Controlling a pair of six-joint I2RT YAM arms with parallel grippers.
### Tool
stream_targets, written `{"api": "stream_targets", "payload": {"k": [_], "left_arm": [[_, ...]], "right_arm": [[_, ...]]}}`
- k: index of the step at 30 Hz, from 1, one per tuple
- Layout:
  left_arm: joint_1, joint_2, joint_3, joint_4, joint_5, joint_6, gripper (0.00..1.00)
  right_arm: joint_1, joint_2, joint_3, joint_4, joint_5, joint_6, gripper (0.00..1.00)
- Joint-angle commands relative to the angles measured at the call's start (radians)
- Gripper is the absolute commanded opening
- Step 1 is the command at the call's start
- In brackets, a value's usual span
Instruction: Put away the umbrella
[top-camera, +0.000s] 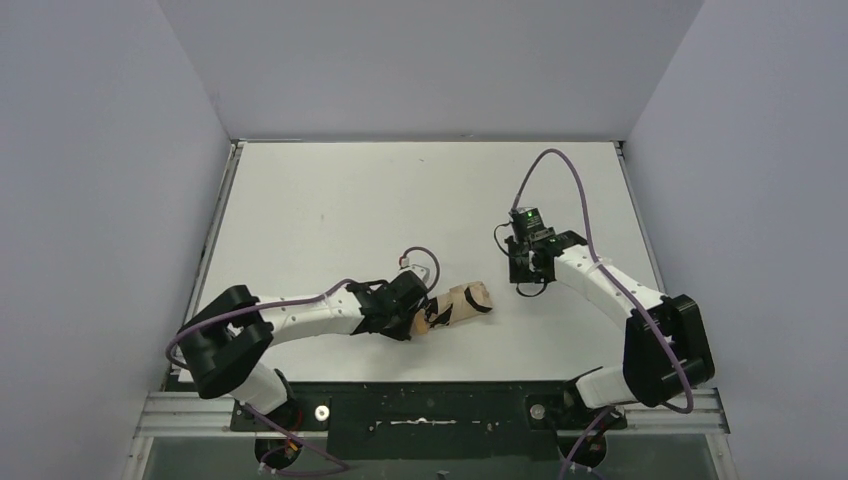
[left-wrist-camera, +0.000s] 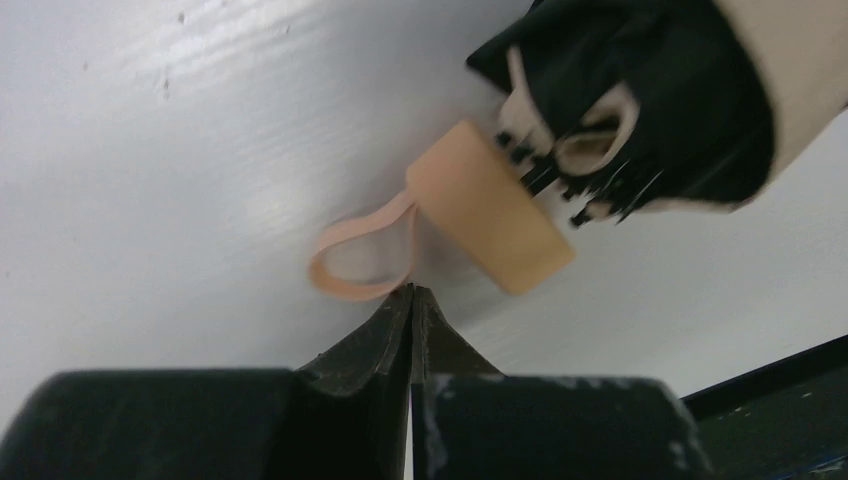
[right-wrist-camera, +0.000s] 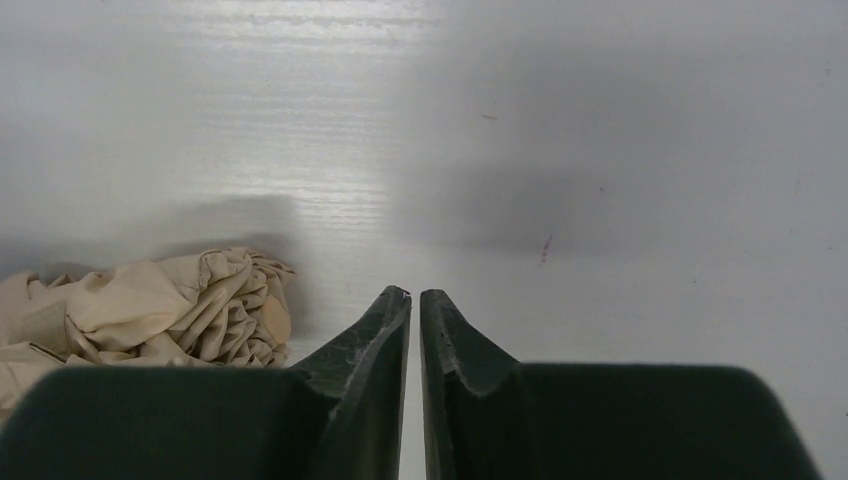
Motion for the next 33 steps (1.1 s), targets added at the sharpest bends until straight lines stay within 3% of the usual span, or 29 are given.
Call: {"api": "stream_targets", "payload": {"k": [1,11,23,33], "left_arm": [[-0.007,0.066,0.079,0.087,0.002,-0.044,0.0],[-0.002,0.158,0.138,0.116,-0.004,0.002,0.0],[0.065,0.272,0.344,0.104,0.049,0.13,0.0],[0.207,0.276,0.436,0.041,0.084,0.17,0.0]], "right_arm": [[0.009,0.026,0.053,-0.014,-0.059,-0.059,0.1],[0.103,0.126,0.035,0.071,-0.107,-0.032,0.05],[0.149,0.118,-0.029,0.324,-0.385,0.104,0.03],[0.145,0.062,0.037,0.146,-0.106,0.104,0.07]]}}
